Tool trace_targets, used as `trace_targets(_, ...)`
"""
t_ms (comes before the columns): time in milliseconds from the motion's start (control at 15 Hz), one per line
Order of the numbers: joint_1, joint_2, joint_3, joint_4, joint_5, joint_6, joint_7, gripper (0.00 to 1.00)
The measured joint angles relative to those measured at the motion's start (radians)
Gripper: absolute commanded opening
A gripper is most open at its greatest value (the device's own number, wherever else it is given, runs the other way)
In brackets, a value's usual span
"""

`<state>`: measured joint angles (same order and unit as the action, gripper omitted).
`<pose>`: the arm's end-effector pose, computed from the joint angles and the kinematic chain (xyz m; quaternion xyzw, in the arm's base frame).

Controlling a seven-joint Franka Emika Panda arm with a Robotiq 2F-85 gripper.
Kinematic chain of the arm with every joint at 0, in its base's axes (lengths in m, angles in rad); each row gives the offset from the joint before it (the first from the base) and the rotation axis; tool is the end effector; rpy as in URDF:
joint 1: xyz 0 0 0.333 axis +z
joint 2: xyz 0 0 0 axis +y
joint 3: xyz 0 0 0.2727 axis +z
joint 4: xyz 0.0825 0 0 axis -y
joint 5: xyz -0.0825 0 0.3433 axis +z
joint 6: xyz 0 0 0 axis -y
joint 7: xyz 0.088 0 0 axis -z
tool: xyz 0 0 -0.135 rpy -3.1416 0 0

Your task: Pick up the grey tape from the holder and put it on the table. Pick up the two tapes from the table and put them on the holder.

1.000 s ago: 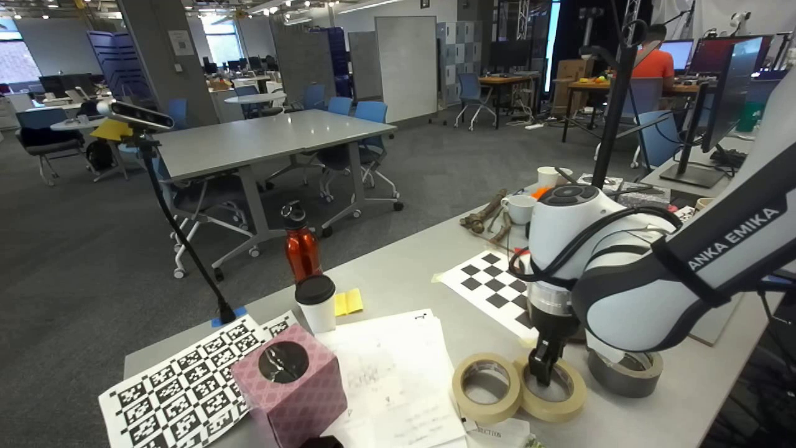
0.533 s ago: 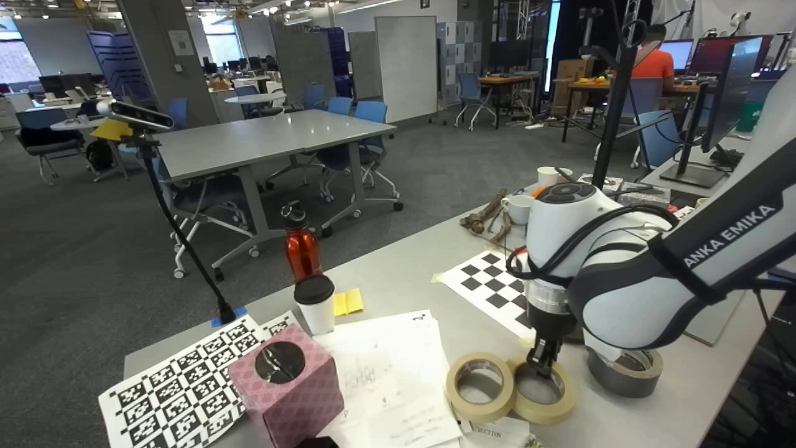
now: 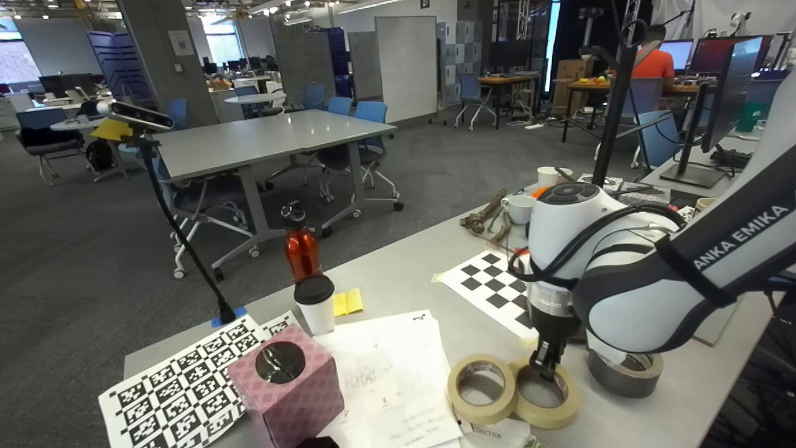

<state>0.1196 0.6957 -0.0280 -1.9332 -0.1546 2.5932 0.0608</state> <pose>0.5592 0.0514 0.0928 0.9951 0.0850 -0.0144 0.0493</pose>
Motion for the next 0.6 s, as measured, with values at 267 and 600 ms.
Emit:
trace_targets(267, 0.007, -0.052, -0.001, -0.061, -0.001, 0.000, 0.014, 0.06)
trace_targets(600, 0.021, -0.153, -0.028, -0.145, -0.033, 0.000, 0.068, 0.06)
